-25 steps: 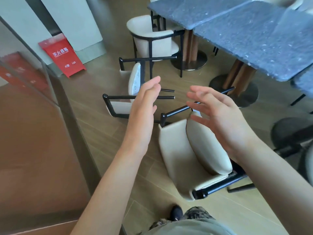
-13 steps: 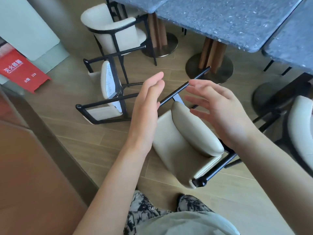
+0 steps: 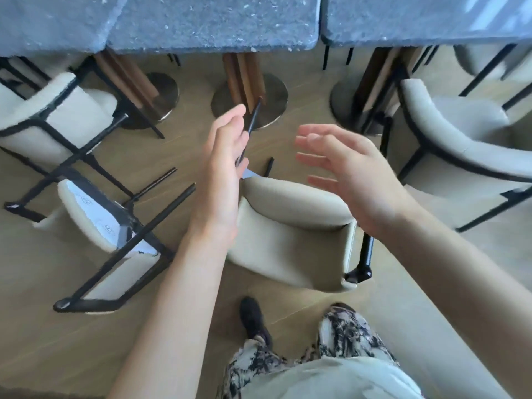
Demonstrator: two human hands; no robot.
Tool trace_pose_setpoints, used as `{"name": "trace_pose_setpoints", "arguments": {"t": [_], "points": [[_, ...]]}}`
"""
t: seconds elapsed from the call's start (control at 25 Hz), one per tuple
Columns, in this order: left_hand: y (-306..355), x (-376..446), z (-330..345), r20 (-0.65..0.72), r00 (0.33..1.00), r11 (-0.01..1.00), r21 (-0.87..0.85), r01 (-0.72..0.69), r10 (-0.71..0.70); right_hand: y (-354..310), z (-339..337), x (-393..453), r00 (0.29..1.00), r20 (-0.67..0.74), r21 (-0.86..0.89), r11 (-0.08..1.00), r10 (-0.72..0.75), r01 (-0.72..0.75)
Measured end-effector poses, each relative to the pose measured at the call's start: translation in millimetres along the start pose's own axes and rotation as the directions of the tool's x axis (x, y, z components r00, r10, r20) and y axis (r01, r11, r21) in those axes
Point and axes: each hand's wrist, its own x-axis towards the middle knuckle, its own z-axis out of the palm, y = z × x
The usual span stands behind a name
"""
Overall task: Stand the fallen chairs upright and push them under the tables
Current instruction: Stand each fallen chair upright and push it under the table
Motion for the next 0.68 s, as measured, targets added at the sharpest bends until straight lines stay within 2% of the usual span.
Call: {"name": "trace_pose_setpoints", "arguments": {"t": [0.24,0.56,0.68], "points": [[-34,28,-53,0.207,0.971,0.993,0.06,0.106,-0.116,32,50,-11,0.956,-0.282,0.127,0.991,0.078,-0.043],[-82,47,-52,0.254,0.96,0.993,0.004,0.121,-0.118,78,51,-5,0.906,-0.404,0.214,0.976,0.129,-0.044],[-109,48,-50,0.209,0.969,0.99,-0.017,0.139,-0.132,100,49,1,0.897,-0.4,0.236,0.967,0.189,-0.098]]}}
